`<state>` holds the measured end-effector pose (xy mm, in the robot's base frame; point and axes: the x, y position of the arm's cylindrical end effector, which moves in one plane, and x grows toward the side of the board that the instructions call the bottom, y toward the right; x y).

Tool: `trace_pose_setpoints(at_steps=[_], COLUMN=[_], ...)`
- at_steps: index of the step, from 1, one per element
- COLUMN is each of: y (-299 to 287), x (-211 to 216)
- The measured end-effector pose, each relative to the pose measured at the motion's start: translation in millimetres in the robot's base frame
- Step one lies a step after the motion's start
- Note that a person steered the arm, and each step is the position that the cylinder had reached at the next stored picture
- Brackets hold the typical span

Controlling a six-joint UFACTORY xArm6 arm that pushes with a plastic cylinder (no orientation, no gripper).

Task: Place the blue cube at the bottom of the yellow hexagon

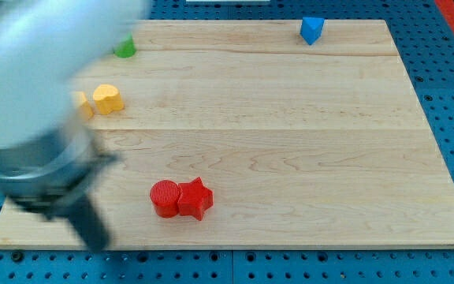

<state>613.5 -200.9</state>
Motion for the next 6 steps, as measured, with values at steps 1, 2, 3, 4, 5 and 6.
trace_pose_setpoints(at_steps=[1, 2, 3, 4, 5, 6], y=[-65, -11, -9, -26, -75, -71], x=[-27, -85, -137, -88, -99, -132])
